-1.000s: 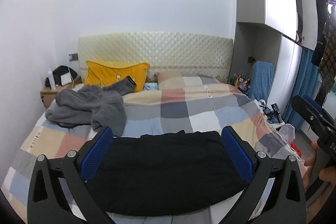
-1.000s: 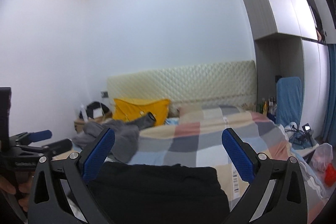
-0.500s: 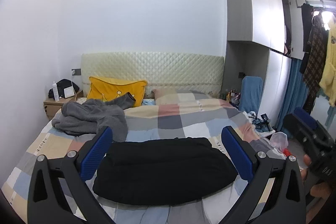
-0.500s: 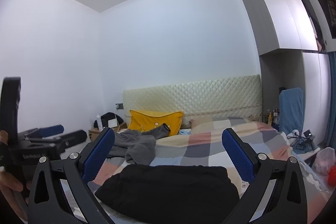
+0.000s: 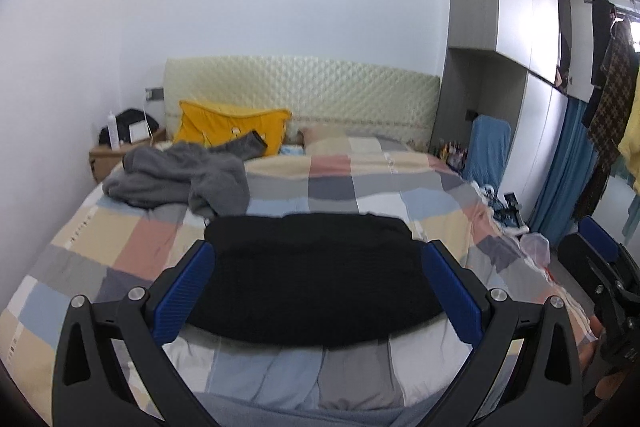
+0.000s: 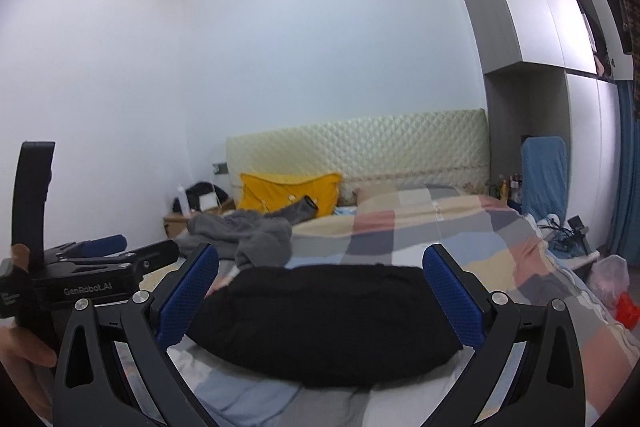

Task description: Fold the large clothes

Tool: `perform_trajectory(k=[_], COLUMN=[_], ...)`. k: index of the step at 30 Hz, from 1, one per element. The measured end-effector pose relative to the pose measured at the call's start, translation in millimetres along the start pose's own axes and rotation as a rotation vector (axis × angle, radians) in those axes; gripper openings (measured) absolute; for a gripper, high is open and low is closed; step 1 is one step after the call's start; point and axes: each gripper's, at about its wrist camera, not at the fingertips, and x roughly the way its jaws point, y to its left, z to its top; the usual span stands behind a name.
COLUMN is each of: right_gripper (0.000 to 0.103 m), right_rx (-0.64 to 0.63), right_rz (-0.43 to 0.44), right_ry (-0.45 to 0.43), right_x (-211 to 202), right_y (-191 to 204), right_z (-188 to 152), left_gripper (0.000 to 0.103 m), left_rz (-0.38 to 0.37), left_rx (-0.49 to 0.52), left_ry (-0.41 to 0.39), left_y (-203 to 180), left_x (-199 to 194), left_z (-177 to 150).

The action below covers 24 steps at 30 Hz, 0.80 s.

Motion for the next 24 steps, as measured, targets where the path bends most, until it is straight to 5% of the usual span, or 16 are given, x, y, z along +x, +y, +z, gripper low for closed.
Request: perform_trajectory(k=[24], right_gripper=[0.103], right_rx=[0.025], right_rz=[-0.057], right_ry=[0.160], right_x=[24.3], right_y=[-12.2], right_z=[-51.2], left_gripper=[0.103], left_rz=[0.052], left_rx=[-0.006], left_ry=[0.122], left_y=[9.3], left_x=[25.6], left_z=[-39.1])
